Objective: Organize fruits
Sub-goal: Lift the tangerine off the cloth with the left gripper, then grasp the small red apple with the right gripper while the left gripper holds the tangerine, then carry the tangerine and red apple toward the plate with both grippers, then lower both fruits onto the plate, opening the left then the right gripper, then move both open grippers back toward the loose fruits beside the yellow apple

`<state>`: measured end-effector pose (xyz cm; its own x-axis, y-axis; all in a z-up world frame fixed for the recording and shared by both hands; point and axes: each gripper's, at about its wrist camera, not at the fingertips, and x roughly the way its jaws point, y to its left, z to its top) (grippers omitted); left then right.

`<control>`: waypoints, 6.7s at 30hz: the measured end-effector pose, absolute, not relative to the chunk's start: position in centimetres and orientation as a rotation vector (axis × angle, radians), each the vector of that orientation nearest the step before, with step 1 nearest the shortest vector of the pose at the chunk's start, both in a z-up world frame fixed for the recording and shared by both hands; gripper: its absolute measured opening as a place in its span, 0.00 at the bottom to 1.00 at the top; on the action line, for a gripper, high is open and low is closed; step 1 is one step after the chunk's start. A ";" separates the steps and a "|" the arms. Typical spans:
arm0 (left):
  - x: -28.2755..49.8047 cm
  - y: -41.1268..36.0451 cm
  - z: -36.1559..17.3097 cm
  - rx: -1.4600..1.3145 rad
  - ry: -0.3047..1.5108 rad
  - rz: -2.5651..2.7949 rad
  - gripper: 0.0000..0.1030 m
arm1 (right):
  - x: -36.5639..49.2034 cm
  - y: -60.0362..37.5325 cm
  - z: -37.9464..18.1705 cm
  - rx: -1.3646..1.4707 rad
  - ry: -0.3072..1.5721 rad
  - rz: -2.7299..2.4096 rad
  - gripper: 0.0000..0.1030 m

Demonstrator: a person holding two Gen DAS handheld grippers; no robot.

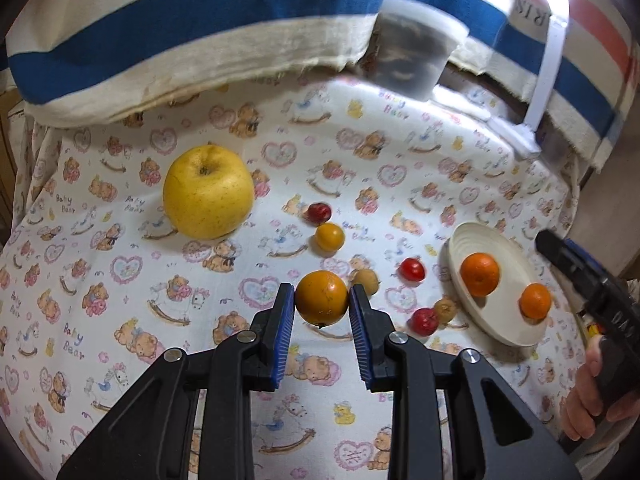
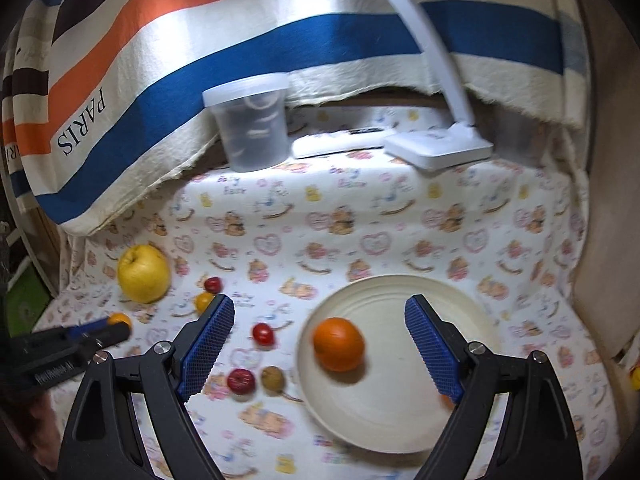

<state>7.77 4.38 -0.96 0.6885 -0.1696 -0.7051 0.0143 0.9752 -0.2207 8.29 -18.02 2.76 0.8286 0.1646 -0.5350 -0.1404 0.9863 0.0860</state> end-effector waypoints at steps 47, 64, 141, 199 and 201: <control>8.3 5.5 -1.7 -0.239 0.830 -0.061 0.26 | 12.7 -10.4 -5.5 -0.057 1.001 0.302 0.27; 6.2 3.7 0.6 -0.188 0.687 -0.101 0.26 | 8.6 -13.6 -2.0 0.006 0.903 0.355 0.27; 9.1 -14.1 -3.1 0.133 0.782 -0.427 0.37 | 7.2 -28.7 -3.1 0.133 0.879 0.241 0.27; 3.8 2.3 5.9 -0.056 0.360 -0.105 0.99 | 5.9 -28.7 -0.8 0.071 0.596 0.035 0.96; 4.2 3.0 5.7 -0.075 0.378 -0.099 0.99 | 5.8 -28.4 0.0 0.081 0.594 0.036 0.96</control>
